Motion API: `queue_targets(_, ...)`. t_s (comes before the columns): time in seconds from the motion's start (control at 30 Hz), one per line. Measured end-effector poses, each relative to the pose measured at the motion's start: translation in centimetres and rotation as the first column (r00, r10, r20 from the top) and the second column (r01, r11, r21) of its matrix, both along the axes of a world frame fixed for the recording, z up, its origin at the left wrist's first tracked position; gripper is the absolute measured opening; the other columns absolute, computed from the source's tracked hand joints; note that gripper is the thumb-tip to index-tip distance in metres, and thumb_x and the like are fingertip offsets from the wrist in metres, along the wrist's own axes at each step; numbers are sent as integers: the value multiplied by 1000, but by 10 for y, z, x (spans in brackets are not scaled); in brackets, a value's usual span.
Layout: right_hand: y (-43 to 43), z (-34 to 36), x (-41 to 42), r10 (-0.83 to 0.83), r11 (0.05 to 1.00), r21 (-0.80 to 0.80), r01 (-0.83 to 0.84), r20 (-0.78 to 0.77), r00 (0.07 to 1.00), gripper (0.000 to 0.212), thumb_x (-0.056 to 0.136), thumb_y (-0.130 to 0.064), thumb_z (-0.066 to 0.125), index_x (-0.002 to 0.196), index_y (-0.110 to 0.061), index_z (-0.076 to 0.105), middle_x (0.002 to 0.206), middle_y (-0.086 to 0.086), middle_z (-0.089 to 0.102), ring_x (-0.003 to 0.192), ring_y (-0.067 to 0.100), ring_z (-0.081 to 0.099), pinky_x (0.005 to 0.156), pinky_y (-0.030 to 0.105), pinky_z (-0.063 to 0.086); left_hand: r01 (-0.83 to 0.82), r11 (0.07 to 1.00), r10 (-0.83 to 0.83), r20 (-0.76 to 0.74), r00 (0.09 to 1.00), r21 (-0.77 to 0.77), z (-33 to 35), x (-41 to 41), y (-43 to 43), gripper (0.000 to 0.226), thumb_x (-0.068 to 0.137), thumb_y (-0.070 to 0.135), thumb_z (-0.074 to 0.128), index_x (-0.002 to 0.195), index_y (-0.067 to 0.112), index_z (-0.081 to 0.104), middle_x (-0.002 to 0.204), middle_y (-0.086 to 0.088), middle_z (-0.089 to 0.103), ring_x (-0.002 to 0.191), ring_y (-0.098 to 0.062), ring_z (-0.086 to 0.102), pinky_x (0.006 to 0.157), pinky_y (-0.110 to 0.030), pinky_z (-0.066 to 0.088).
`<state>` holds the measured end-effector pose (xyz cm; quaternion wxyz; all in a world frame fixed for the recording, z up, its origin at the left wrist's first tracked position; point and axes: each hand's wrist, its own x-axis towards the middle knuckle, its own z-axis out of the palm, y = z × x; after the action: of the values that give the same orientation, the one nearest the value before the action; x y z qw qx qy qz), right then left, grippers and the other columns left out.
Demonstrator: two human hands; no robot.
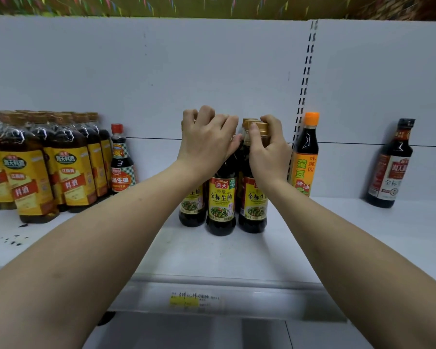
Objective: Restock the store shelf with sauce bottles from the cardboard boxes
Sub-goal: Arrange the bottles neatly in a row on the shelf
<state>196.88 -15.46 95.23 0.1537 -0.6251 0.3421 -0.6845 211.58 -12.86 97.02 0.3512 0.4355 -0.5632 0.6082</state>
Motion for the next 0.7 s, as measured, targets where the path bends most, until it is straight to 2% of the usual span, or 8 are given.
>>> queue_targets(0.23, -6, -4, 10, -37, 998, -44, 37, -1, 999, 25, 100, -37, 61, 122, -26, 58, 95, -1, 68, 84, 18, 65, 79, 40, 55, -99, 994, 99, 2, 995, -38, -4, 2, -10, 27, 100, 42, 56, 102, 18, 67, 91, 4, 71, 91, -30, 61, 78, -45, 35)
queue_targets(0.47, -8, -7, 16, -40, 998, -55, 39, -8, 999, 29, 99, -40, 63, 124, -25, 59, 96, 3, 68, 86, 22, 64, 80, 42, 54, -143, 985, 147, 37, 988, -96, -3, 8, -19, 27, 103, 40, 51, 100, 19, 68, 89, 4, 70, 88, -28, 61, 77, -43, 31)
queue_targets(0.53, -8, -6, 14, -33, 998, -54, 32, -11, 999, 26, 103, -39, 57, 125, -25, 59, 96, 0, 67, 86, 19, 63, 79, 36, 53, -141, 985, 145, 31, 989, -100, -3, 8, -21, 27, 104, 38, 49, 100, 19, 68, 89, 5, 70, 88, -28, 61, 77, -43, 31)
queue_targets(0.63, -7, -4, 11, -32, 998, -50, 31, -16, 999, 24, 109, -30, 46, 126, -22, 60, 95, -5, 67, 84, 16, 61, 69, 21, 43, -147, 982, 151, 29, 988, -120, -4, 9, -22, 29, 106, 37, 46, 102, 19, 67, 91, 5, 69, 87, -28, 61, 76, -43, 32)
queue_targets(0.7, -8, -4, 11, -38, 999, -39, 37, -15, 999, 24, 109, -28, 44, 125, -22, 61, 95, -3, 67, 83, 18, 61, 66, 20, 39, -150, 980, 156, 39, 987, -130, -5, 8, -23, 29, 106, 37, 45, 102, 19, 67, 91, 5, 69, 87, -28, 61, 76, -43, 32)
